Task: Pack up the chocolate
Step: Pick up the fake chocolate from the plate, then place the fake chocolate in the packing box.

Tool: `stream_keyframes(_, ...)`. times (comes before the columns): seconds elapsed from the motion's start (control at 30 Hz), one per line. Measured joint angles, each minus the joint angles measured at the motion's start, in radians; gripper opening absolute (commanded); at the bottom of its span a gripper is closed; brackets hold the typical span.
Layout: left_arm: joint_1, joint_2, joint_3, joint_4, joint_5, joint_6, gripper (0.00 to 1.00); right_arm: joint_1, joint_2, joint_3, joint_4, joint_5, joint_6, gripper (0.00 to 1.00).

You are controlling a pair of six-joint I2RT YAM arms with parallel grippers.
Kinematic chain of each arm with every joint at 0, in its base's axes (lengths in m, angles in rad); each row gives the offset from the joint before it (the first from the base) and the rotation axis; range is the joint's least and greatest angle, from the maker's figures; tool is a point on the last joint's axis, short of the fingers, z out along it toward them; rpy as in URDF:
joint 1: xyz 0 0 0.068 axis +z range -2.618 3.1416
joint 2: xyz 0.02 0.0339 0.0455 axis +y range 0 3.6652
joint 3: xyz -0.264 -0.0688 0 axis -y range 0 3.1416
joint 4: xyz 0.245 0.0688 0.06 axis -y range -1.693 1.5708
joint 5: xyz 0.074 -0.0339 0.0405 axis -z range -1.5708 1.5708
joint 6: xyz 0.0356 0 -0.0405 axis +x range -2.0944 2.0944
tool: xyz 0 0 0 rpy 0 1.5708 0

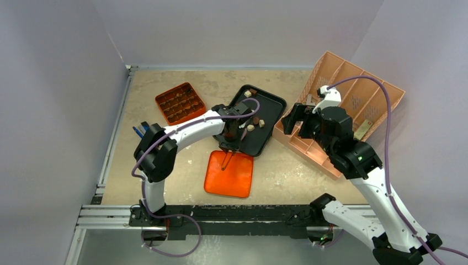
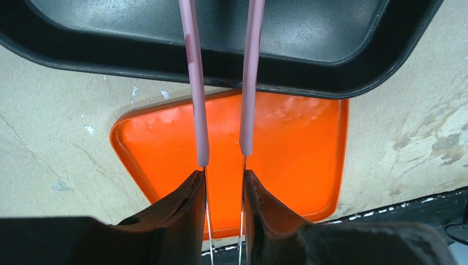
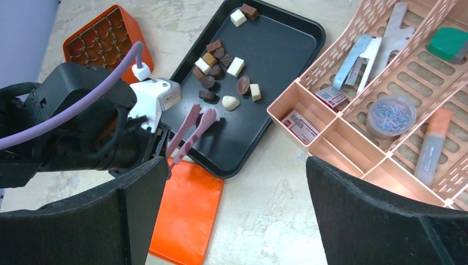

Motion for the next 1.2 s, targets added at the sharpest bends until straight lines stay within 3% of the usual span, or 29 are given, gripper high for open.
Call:
stream_keyframes(0.6, 0.027, -0.090, 0.066, -0.053, -0.002, -0.011, 0.17, 0.001, -0.014, -0.021, 0.004, -0.002, 0.008, 0.97)
stream_keyframes(1.2, 0.460, -0.152, 0.163, -0.161, -0.053, 0.035, 0.17, 0.001, -0.013, -0.021, 0.022, -0.049, 0.001, 0.97)
